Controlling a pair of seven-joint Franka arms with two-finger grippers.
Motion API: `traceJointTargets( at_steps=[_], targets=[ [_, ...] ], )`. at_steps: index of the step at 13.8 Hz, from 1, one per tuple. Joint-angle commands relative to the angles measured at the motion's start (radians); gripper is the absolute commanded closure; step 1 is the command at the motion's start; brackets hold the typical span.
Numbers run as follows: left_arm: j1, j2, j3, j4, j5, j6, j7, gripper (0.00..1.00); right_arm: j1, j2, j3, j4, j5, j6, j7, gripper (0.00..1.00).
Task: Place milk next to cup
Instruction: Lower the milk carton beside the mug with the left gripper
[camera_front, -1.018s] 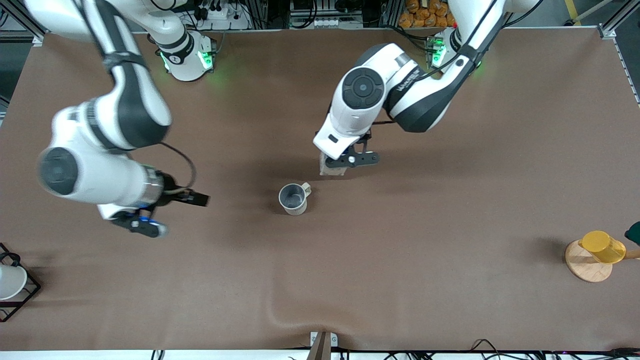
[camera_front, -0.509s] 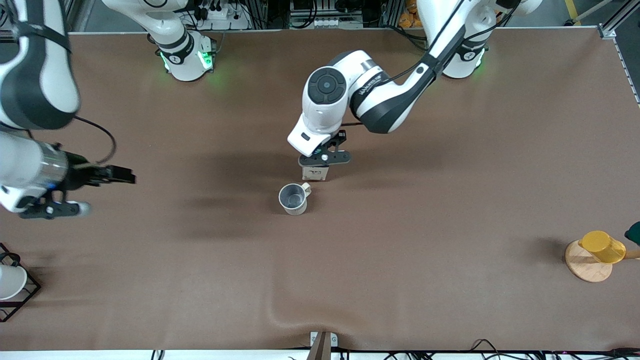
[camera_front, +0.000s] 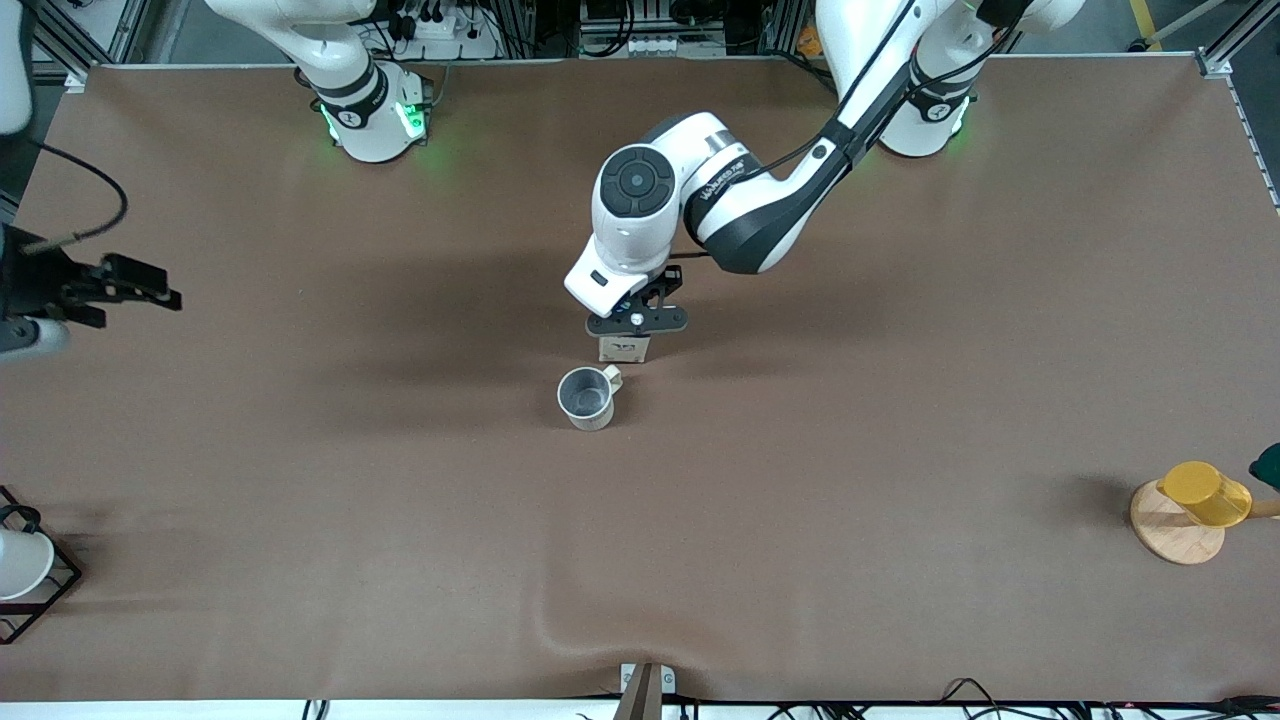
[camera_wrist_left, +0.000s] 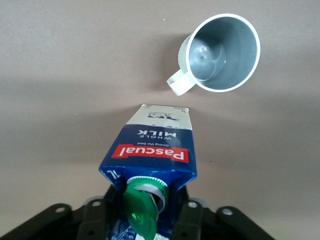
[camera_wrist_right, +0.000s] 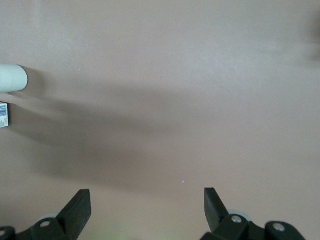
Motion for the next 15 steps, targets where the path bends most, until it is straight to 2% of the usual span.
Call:
traceJointTargets(
  at_steps=[1, 4, 9, 15],
  targets=[
    [-0.014, 0.028, 0.008, 0.038, 0.02, 0.015, 0.009, 0.45, -0.026, -0.057, 0.002, -0.045, -0.015, -0.011, -0.015, 0.0],
    [-0.026, 0.04, 0.008, 0.039, 0.021, 0.039, 0.008, 0.46, -0.023, -0.078, 0.014, -0.041, -0.044, -0.022, 0.008, 0.0],
    [-0.038, 0.039, 0.008, 0.039, 0.021, 0.046, 0.052, 0.46, -0.025, -0.086, 0.03, -0.031, -0.045, -0.088, 0.21, 0.0],
    [-0.047, 0.039, 0.009, 0.039, 0.021, 0.05, 0.08, 0.46, -0.026, -0.083, 0.039, -0.015, -0.047, -0.089, 0.238, 0.0]
  ],
)
